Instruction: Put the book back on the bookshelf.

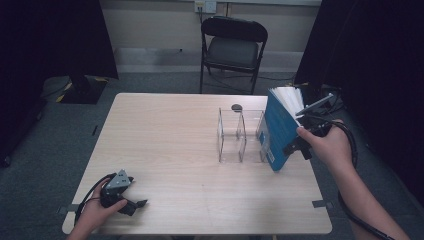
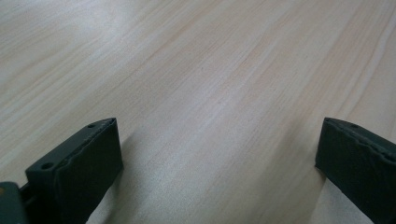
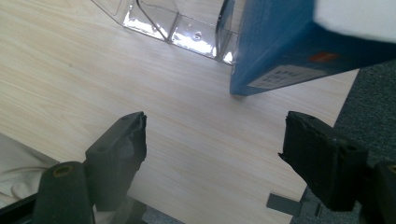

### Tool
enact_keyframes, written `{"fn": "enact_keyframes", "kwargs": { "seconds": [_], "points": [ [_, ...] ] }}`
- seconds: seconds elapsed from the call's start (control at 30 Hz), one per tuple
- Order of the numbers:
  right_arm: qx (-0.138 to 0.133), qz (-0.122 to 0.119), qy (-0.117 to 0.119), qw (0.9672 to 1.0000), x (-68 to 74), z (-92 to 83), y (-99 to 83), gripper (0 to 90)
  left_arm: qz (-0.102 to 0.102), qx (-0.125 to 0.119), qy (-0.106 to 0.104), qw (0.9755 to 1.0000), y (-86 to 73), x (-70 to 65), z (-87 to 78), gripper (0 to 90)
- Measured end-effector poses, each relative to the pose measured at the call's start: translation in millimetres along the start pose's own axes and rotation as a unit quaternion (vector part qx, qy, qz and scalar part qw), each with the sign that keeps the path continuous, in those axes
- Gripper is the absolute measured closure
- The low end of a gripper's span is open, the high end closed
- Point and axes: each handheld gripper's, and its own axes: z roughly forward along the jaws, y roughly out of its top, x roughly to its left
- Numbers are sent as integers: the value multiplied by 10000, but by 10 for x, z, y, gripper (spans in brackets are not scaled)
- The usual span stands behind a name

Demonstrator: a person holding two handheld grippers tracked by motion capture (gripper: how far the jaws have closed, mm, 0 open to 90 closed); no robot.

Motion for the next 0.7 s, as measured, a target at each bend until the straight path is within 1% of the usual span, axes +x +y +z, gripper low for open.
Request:
{"fn": "enact_keyframes", "kwargs": {
  "seconds": [0.03,0.07,0.1,0.17,0.2,0.27,0.3,0.43,0.57,0.63,0.7],
  "points": [
    [8,-39,6,10000,11,11,-2,210,-1,-1,0,10000,0,0,0,0],
    [38,0,-20,10000,30,19,0,210,-7,2,0,10000,0,-1,0,0],
    [21,-64,8,10000,36,33,-1,210,-1,3,0,10000,0,0,0,0],
    [19,-77,20,10000,57,51,0,210,-1,-2,0,10000,0,0,0,0],
    [37,-108,50,9999,65,57,2,210,-4,-1,0,10000,0,-1,0,0],
    [0,-81,110,9999,91,70,5,208,-1,-1,-1,10000,0,0,0,0],
    [3,-147,134,9998,92,77,6,207,1,-1,0,10000,0,0,0,0],
    [-19,-169,195,9997,147,111,16,207,-3,-3,0,10000,0,0,0,0],
    [-17,-296,243,9993,195,147,34,207,-1,2,0,10000,0,0,0,0],
    [0,-307,229,9993,208,159,39,210,-1,1,0,10000,0,0,0,0],
    [-51,-348,259,9990,235,176,42,210,-3,7,0,10000,0,0,0,0]
  ]
}}
